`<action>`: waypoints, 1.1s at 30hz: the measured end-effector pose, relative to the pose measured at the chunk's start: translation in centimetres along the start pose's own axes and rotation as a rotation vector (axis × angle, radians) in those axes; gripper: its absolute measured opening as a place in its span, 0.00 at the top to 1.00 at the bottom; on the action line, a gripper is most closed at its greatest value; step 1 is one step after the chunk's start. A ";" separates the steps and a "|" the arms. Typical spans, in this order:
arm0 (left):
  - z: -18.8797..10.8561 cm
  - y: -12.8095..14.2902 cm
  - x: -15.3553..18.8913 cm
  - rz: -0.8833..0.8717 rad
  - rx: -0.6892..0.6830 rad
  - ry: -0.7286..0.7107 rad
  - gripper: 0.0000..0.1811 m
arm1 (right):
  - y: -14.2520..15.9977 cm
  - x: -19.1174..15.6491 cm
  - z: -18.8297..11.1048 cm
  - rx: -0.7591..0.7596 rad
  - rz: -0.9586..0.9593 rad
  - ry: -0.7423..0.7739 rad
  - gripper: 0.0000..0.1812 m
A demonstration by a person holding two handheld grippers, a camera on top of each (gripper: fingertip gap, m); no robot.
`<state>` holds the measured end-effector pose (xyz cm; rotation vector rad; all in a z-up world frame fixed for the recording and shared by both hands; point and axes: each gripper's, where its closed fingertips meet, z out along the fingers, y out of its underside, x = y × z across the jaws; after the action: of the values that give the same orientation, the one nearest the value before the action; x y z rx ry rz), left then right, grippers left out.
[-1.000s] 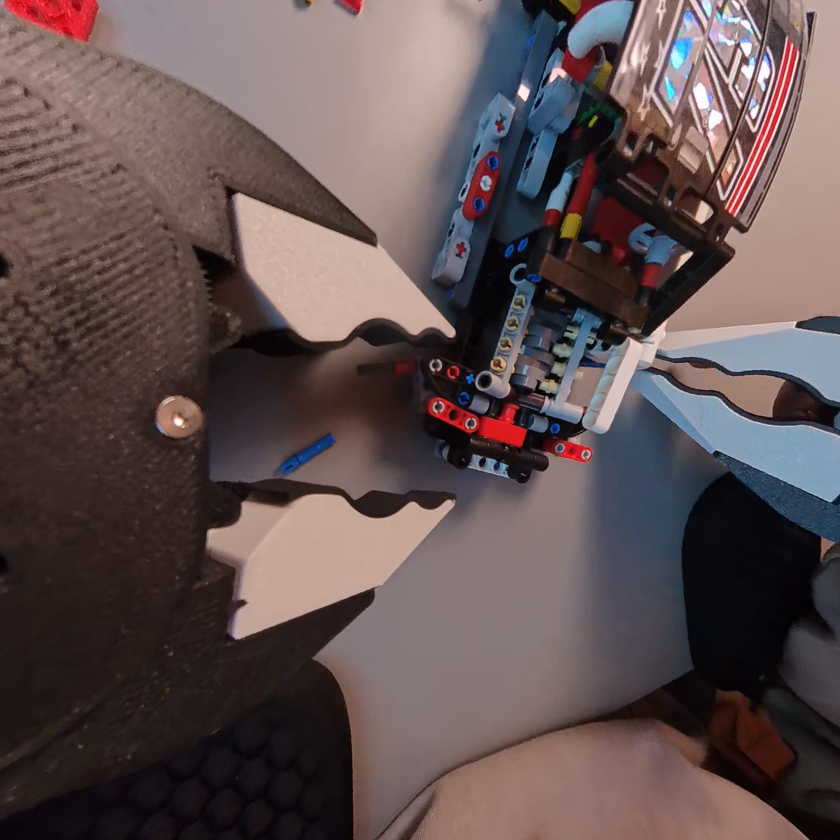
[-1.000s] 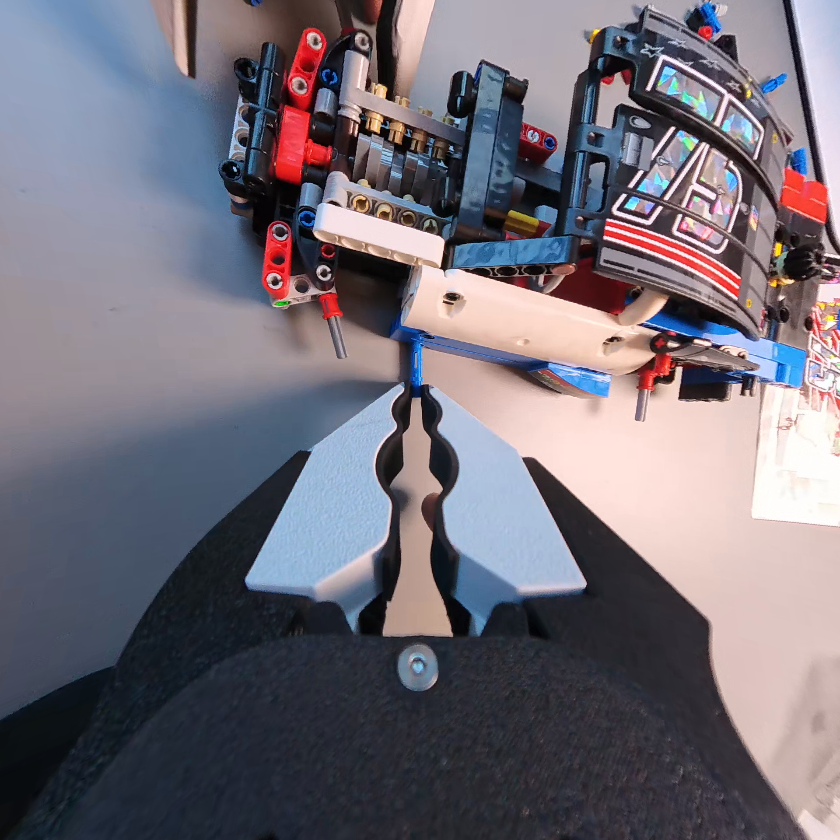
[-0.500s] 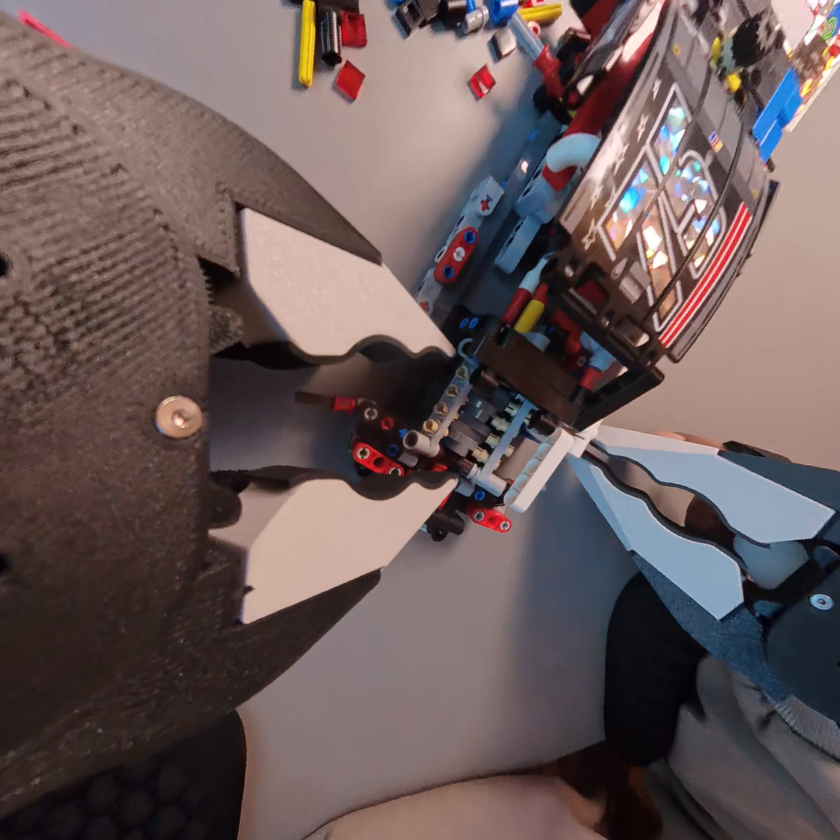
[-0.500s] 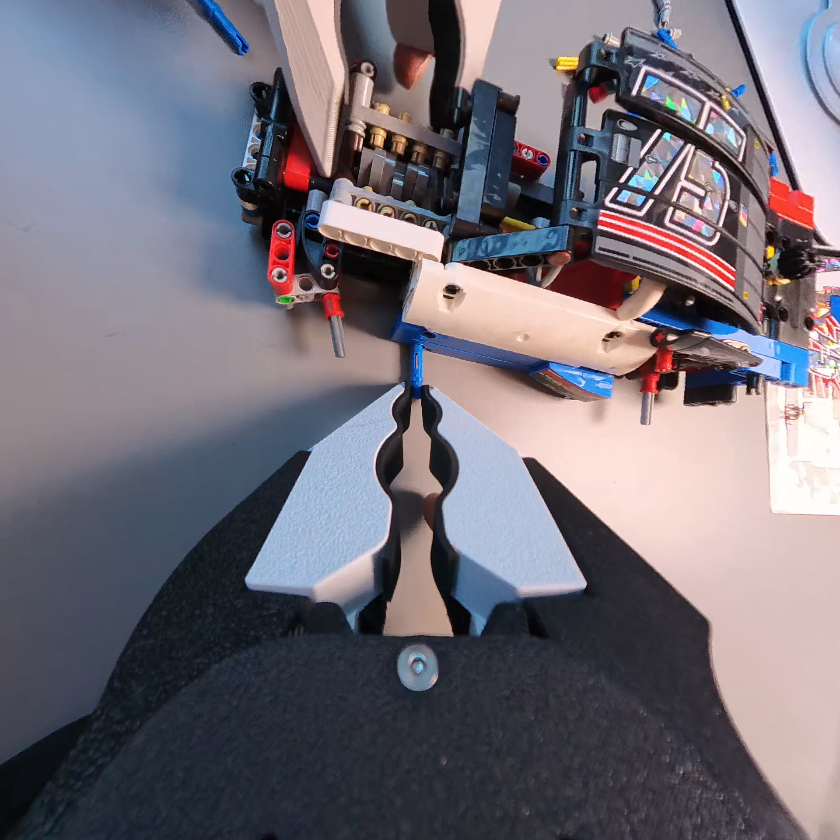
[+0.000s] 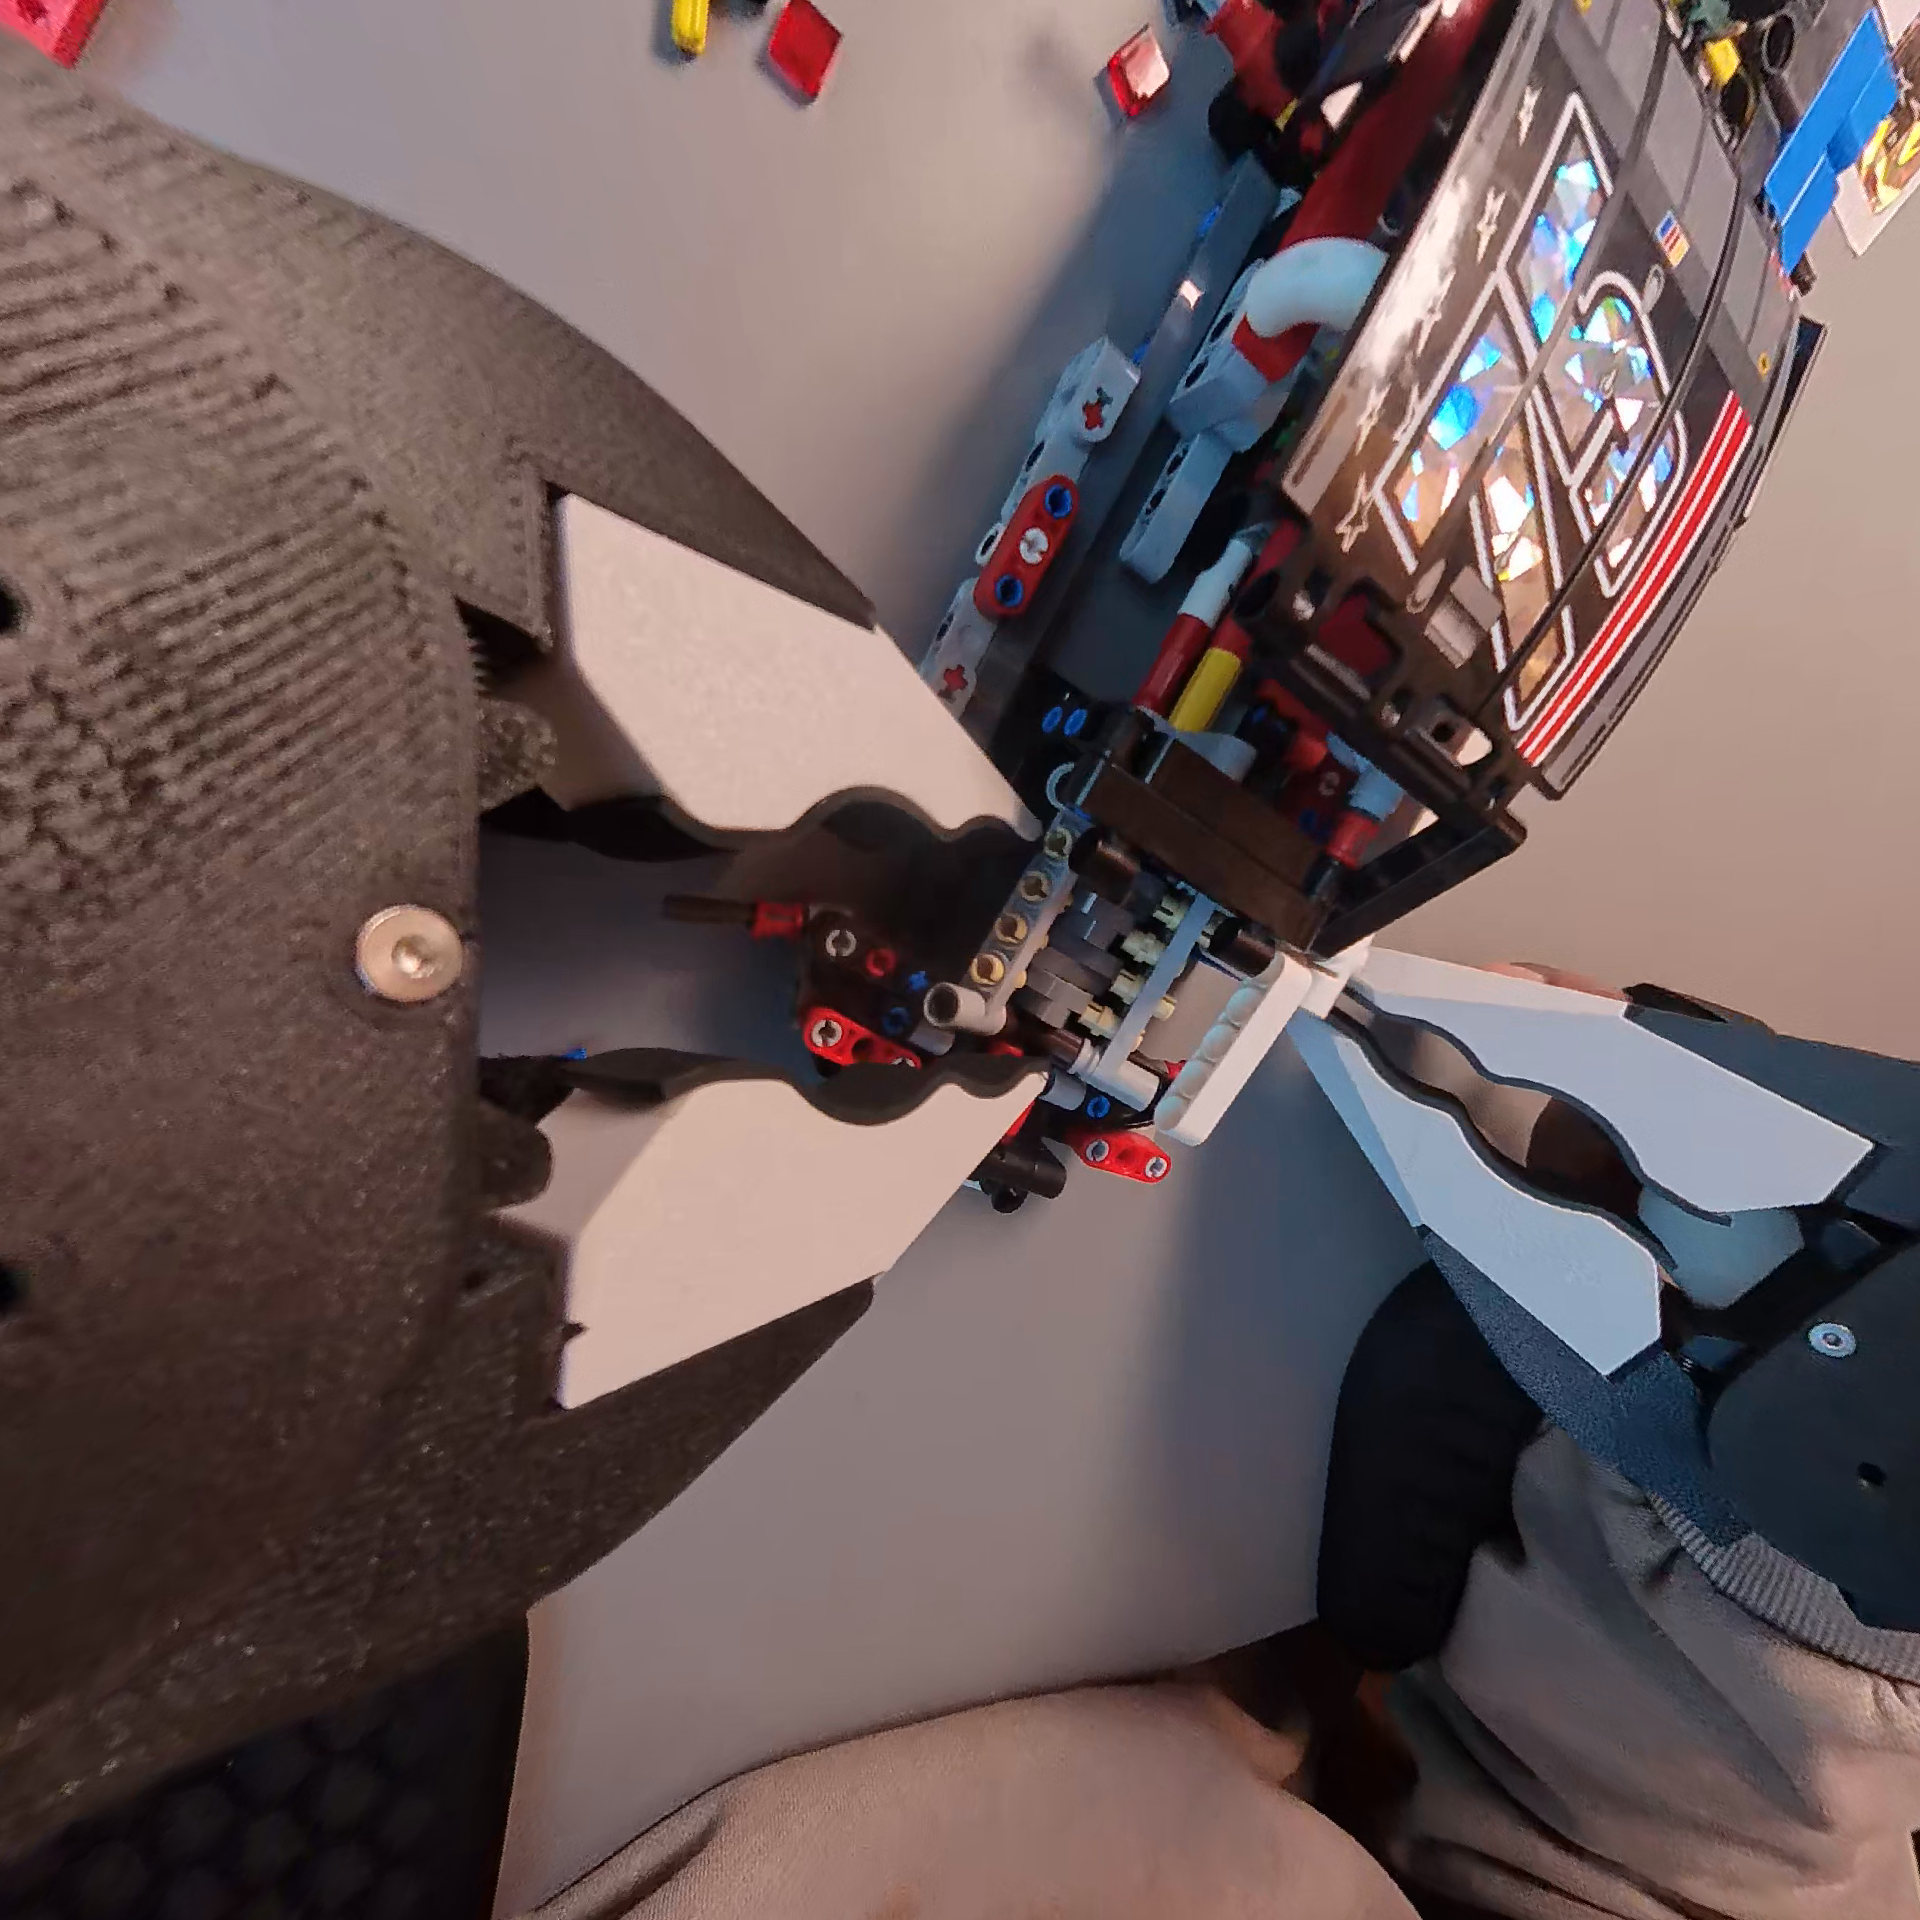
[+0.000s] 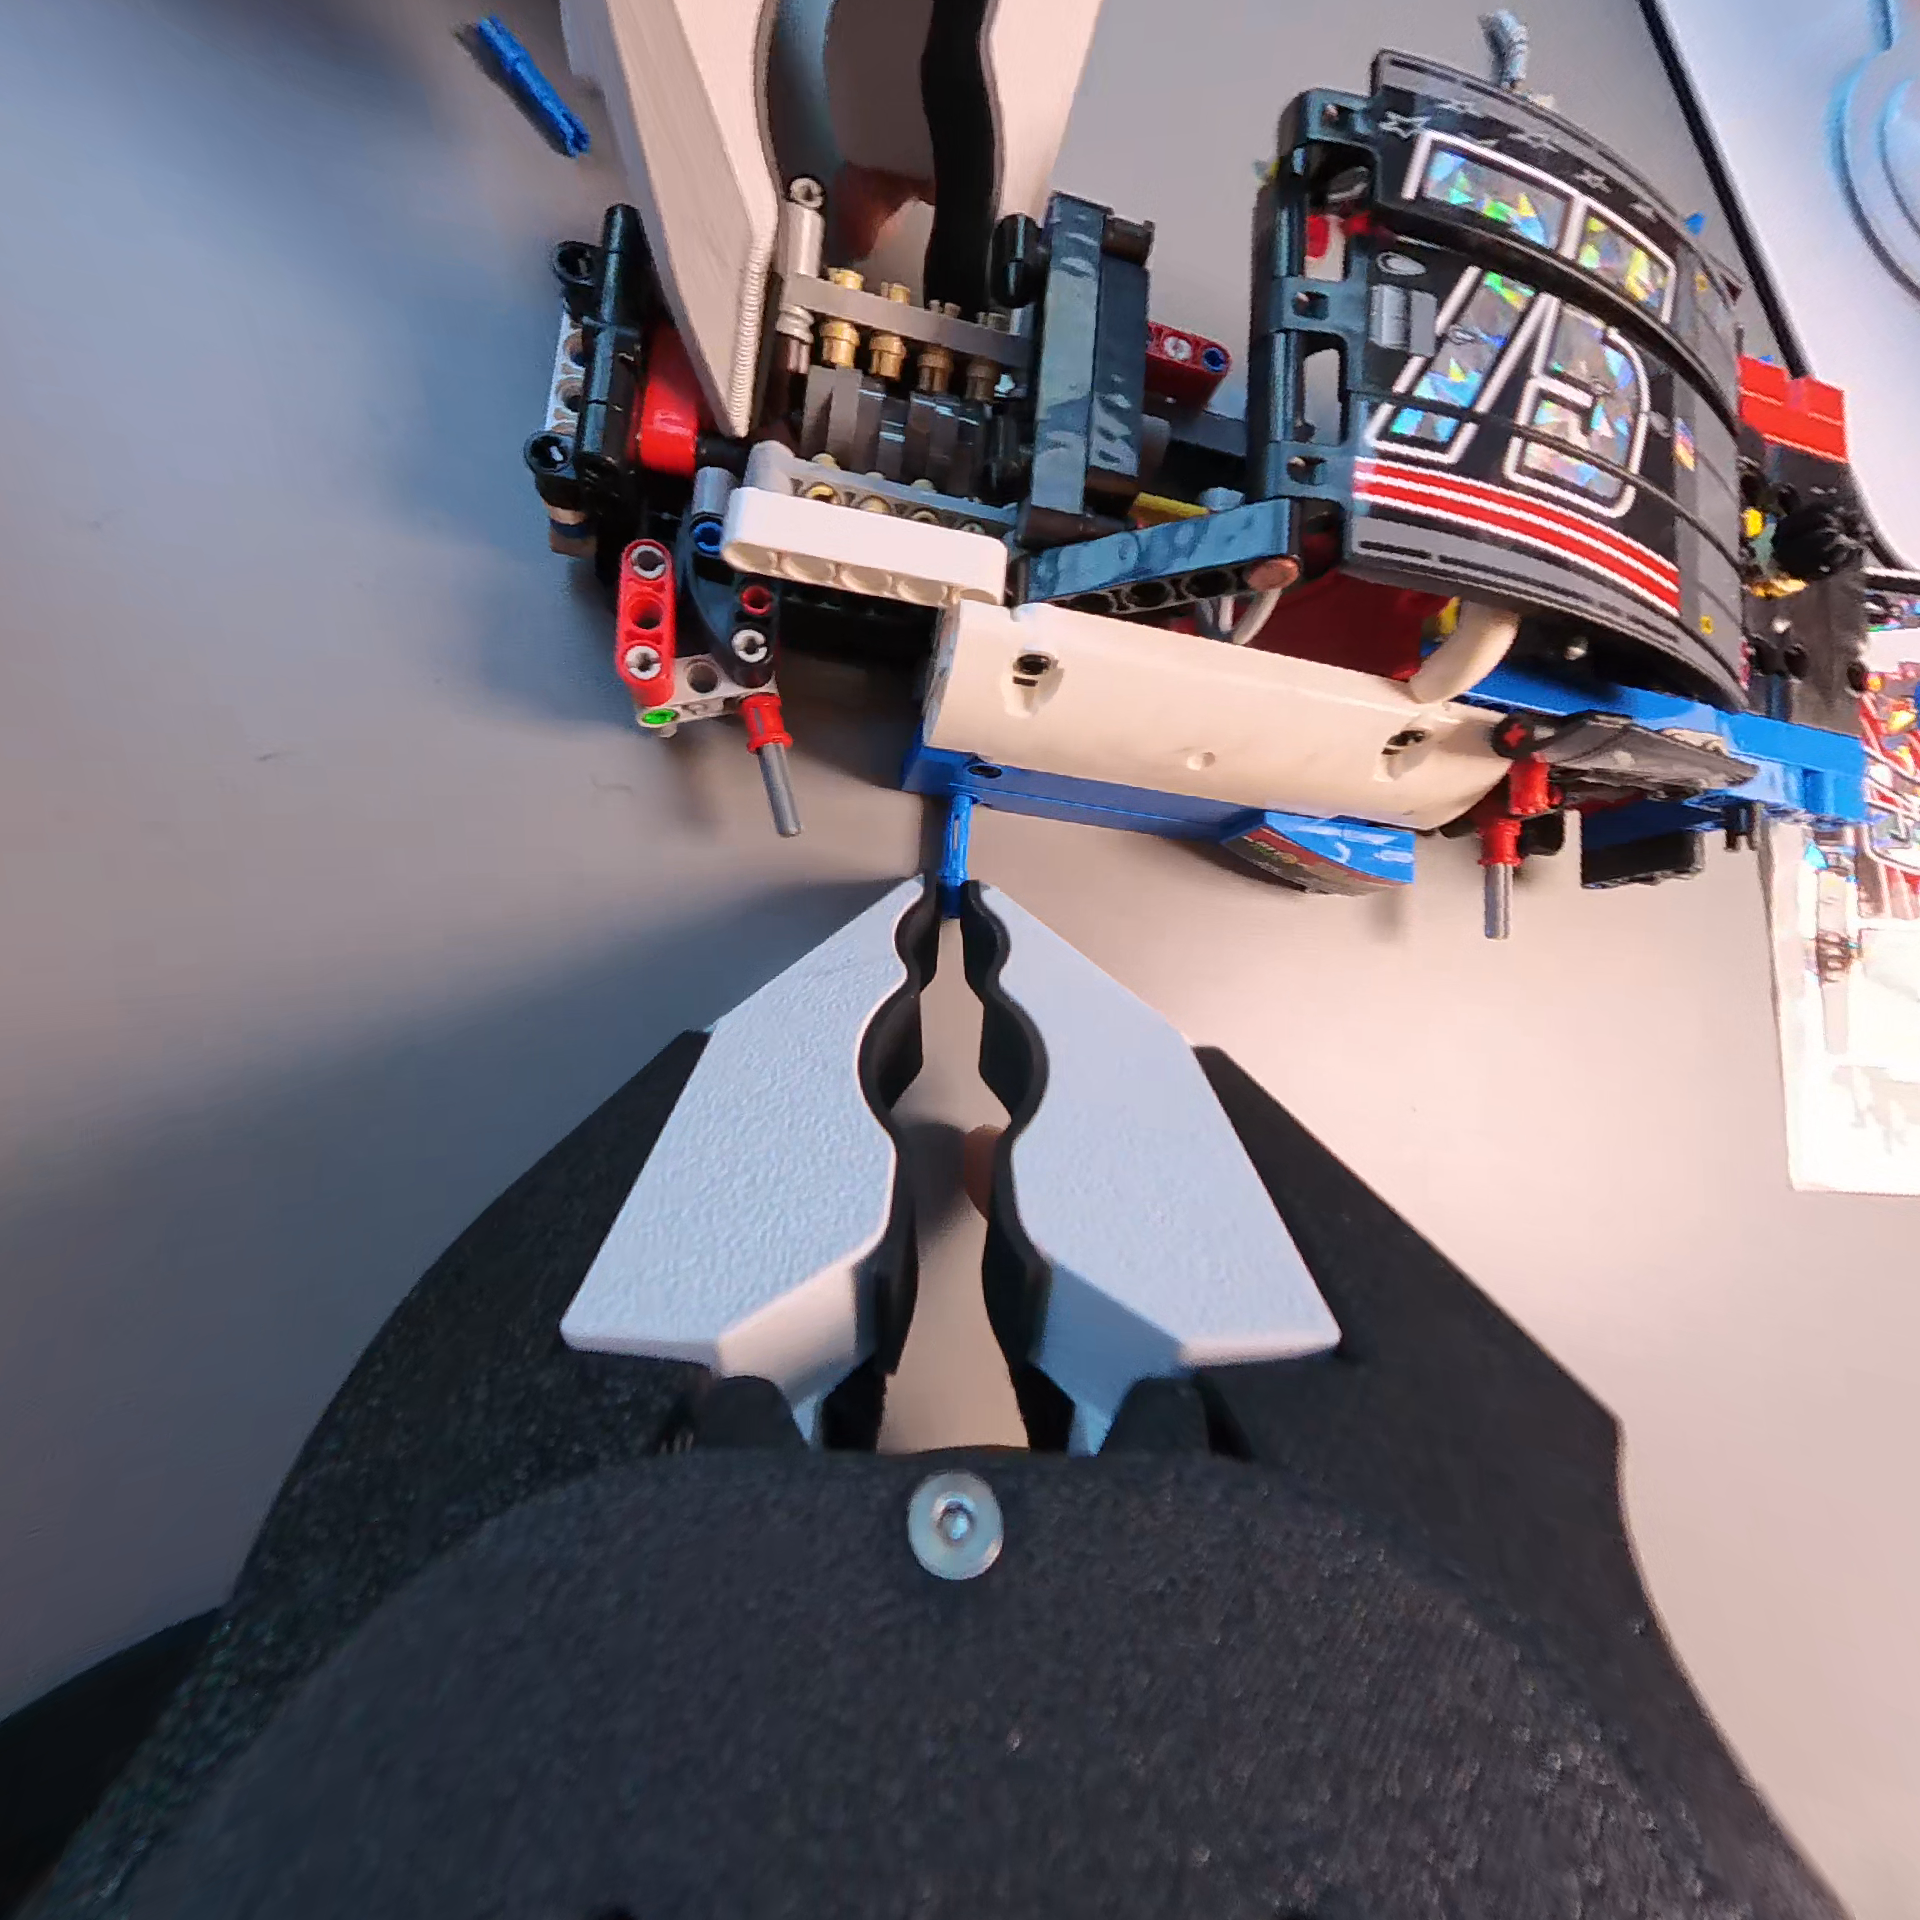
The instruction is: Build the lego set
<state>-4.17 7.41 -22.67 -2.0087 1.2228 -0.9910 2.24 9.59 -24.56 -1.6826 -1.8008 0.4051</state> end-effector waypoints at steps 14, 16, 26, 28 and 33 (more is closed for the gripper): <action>0.1 0.0 0.1 -0.001 0.024 0.023 0.81 | -0.5 0.1 0.0 0.070 0.252 -0.082 1.00; 0.2 0.0 0.2 0.005 0.026 0.030 0.81 | -0.3 0.2 0.3 0.024 0.196 -0.045 0.99; 0.2 0.0 0.2 0.011 0.028 0.037 0.81 | -0.9 0.5 0.8 0.036 0.068 -0.045 1.00; 0.1 0.0 0.2 0.011 0.026 0.039 0.81 | -0.9 0.5 0.8 0.027 0.043 -0.056 1.00; 0.1 0.0 0.3 0.003 0.027 0.045 0.81 | -0.9 0.3 0.7 0.049 0.041 -0.105 0.99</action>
<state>-4.02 7.18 -22.68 -1.9726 1.2293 -1.0503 1.13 9.94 -24.49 -1.6953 -1.8181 0.5605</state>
